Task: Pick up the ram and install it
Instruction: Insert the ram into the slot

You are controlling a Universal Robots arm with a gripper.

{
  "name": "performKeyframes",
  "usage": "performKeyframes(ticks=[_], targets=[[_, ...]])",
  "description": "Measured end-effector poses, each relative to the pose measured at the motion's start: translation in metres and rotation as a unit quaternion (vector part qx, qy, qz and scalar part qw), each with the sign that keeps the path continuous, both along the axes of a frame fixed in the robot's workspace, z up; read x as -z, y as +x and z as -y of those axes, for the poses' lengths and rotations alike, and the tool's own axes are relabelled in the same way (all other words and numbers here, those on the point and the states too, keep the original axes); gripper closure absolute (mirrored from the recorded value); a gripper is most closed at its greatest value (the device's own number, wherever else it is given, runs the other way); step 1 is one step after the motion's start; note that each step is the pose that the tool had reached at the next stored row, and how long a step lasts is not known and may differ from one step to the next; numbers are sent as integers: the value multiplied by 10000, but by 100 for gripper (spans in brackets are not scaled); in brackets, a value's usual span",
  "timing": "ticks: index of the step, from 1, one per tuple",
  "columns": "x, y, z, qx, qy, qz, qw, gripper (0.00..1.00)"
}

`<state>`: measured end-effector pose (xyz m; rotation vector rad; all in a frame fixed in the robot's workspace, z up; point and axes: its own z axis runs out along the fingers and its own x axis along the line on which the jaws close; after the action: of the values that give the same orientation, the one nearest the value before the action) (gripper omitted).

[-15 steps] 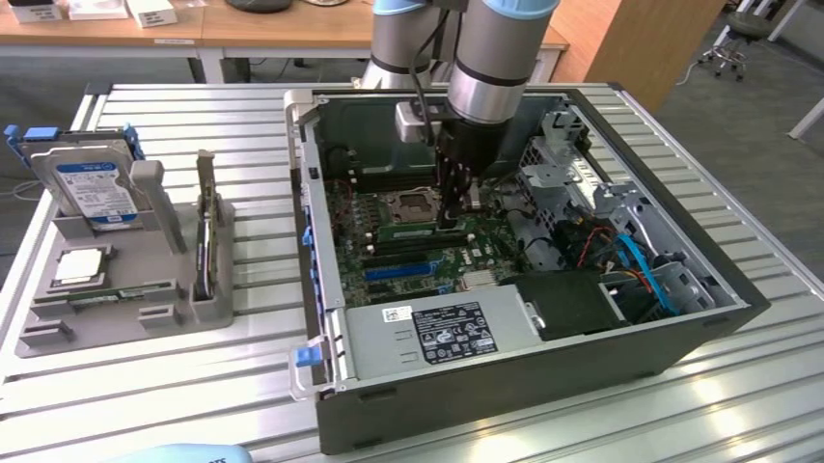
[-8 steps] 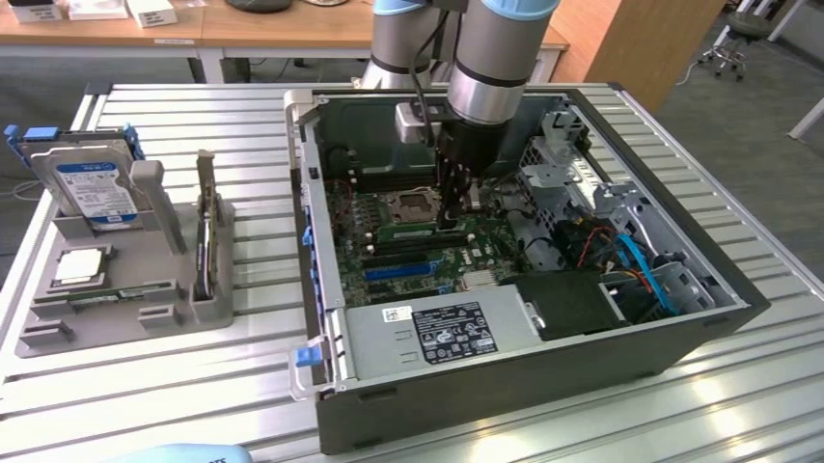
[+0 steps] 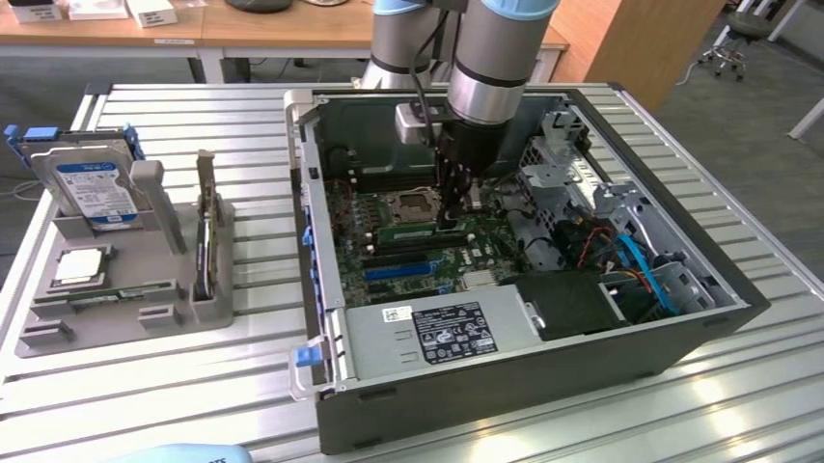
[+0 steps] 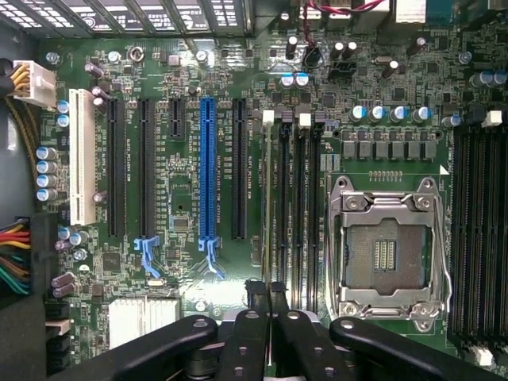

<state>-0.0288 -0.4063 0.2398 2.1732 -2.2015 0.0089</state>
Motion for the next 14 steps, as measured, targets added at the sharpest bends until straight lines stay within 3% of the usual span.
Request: performKeyframes(ticks=[14], targets=[[20,-4,0,-8,0,0,10000,88]])
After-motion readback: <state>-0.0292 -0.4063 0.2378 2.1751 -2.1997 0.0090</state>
